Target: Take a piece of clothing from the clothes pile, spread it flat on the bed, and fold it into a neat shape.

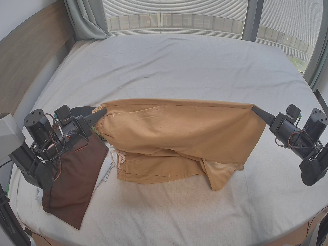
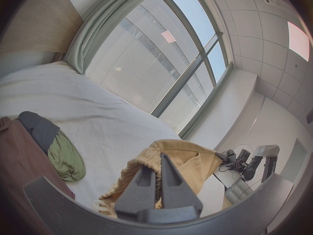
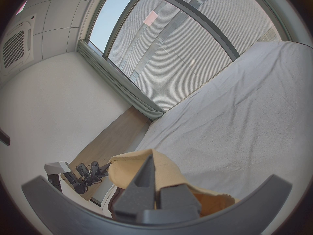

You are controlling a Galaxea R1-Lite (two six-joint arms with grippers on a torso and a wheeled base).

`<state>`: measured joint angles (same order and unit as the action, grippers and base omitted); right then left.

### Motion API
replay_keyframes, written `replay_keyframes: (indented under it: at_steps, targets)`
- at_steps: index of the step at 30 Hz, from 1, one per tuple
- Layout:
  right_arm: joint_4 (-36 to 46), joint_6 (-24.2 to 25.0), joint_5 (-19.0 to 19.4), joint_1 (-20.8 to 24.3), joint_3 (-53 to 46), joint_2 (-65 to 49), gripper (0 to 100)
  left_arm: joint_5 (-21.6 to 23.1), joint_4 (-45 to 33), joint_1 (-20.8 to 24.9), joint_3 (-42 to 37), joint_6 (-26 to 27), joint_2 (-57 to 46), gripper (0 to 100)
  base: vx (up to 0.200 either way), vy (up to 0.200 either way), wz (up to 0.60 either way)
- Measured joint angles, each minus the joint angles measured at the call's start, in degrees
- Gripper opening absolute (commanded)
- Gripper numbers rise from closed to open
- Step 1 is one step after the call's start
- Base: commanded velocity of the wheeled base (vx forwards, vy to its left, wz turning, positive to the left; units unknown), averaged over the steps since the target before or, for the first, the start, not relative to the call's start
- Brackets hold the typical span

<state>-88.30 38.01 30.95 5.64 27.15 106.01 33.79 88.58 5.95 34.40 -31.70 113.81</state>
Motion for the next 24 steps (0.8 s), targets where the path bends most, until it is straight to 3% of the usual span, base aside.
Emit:
replay_keyframes:
  at_steps: [15, 24]
  targets:
    - [0.00, -0.07, -0.27, 0.26, 0.24, 0.02, 0, -0.16, 0.00, 0.30, 0.40, 0.15, 0.33, 0, 0.000, 0.000, 0.00]
    - [0.02, -0.07, -0.90, 1.05, 5.53, 1.51, 0, -4.43, -0.01, 0.39, 5.56, -0.40, 2.65, 0, 0.000, 0.000, 0.00]
